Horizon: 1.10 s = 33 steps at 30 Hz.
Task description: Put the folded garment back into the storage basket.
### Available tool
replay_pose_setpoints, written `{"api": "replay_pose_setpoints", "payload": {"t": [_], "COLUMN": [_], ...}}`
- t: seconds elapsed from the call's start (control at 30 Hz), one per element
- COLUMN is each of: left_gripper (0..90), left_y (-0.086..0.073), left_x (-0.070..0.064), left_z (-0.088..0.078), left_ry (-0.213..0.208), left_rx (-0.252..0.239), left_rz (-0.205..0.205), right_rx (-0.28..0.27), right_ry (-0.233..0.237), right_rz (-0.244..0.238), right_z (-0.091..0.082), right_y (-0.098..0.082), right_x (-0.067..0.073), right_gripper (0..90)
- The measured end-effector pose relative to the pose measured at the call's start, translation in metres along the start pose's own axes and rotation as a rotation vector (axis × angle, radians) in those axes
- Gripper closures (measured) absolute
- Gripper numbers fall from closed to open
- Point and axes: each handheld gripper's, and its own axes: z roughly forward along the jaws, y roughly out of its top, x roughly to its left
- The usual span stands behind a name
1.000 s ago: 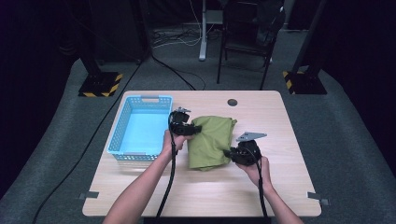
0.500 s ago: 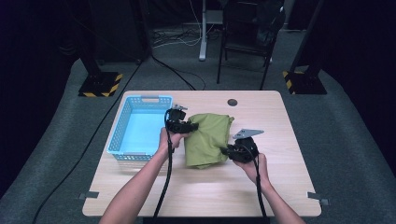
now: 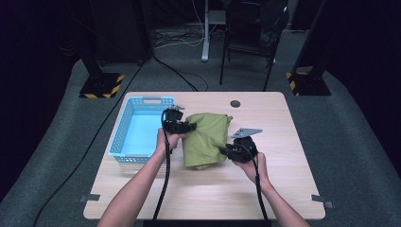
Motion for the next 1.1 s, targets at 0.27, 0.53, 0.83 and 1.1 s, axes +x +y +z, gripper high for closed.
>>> {"api": "replay_pose_setpoints", "payload": {"t": [0.27, 0.53, 0.83, 1.1], "left_gripper": [72.1, 72.1, 72.1, 72.1], "left_y": [0.000, -0.002, -0.002, -0.001], "left_x": [0.006, 0.013, 0.017, 0.023], "left_z": [-0.009, -0.018, -0.029, -0.038], "left_ry": [0.013, 0.026, 0.043, 0.053], "left_rx": [-0.011, -0.022, -0.035, -0.045], "left_rz": [-0.012, -0.027, -0.037, -0.046], "right_rx": [-0.006, -0.009, -0.017, -0.023], "right_ry": [0.010, 0.024, 0.037, 0.049], "right_rz": [-0.020, -0.037, -0.059, -0.074], "right_z": [0.004, 0.009, 0.013, 0.016], "right_y": [0.008, 0.015, 0.024, 0.032], "right_x": [0.004, 0.008, 0.013, 0.017], "right_gripper": [74.7, 74.7, 74.7, 74.6]}}
